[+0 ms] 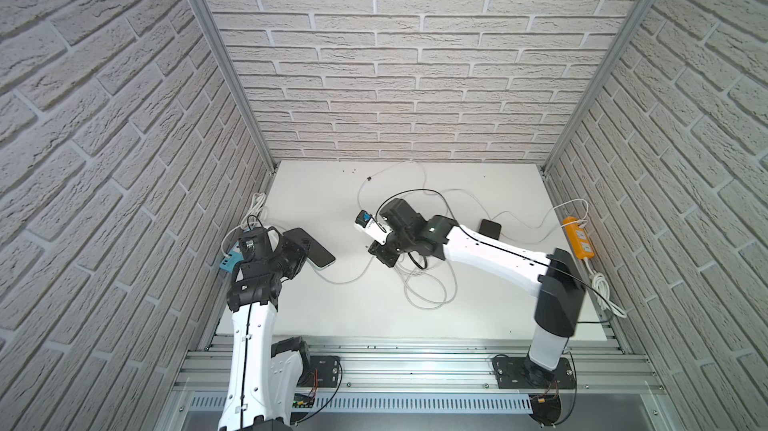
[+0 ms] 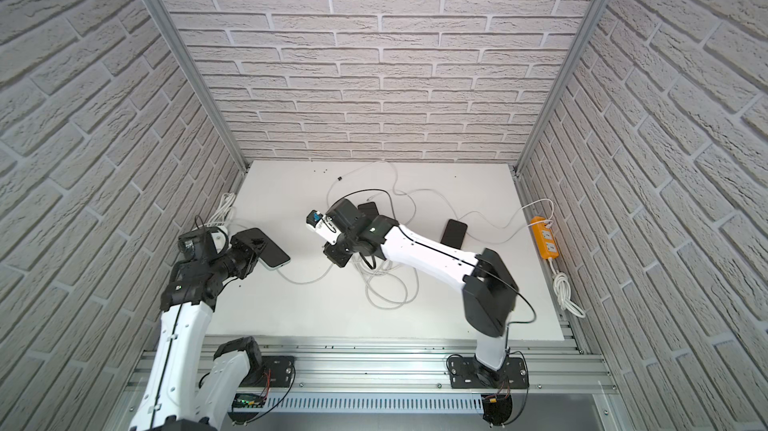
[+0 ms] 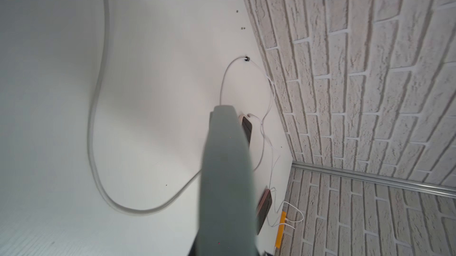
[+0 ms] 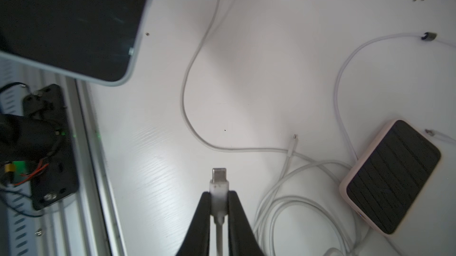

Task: Plug the charging cable into the phone
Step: Pick up the charging cable from the center of the board, then insert the charging cable into the phone.

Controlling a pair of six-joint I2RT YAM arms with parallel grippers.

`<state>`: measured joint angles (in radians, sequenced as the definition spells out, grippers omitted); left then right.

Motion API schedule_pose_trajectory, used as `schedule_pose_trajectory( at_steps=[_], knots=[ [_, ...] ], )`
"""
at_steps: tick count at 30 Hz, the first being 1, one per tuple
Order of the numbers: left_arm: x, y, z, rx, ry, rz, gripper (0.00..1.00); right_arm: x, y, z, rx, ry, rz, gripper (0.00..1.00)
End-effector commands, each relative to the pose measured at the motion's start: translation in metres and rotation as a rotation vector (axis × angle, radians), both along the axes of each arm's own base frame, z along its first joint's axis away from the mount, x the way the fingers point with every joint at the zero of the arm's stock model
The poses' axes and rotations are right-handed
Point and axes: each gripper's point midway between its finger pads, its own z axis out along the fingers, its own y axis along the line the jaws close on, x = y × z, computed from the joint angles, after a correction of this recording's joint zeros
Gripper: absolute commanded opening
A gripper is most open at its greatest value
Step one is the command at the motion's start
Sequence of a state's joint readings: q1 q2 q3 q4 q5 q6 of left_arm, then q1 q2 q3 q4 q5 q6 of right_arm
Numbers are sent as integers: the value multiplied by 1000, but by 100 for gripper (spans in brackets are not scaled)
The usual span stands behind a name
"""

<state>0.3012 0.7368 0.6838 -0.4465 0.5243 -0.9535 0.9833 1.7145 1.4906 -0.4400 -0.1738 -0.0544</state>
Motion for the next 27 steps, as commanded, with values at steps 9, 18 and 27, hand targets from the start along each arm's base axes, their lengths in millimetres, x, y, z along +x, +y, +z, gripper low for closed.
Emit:
schedule_pose_trajectory(
  at_steps=[9,18,27],
  knots=[
    [10,-19,72,18,-388,-71,0,-93,-6,21,144,19,102,3],
    [13,-29,66,21,-365,-86,0,-95,27,25,146,73,88,3],
    [12,-37,65,25,-356,-91,0,-82,53,26,122,73,56,3]
  ],
)
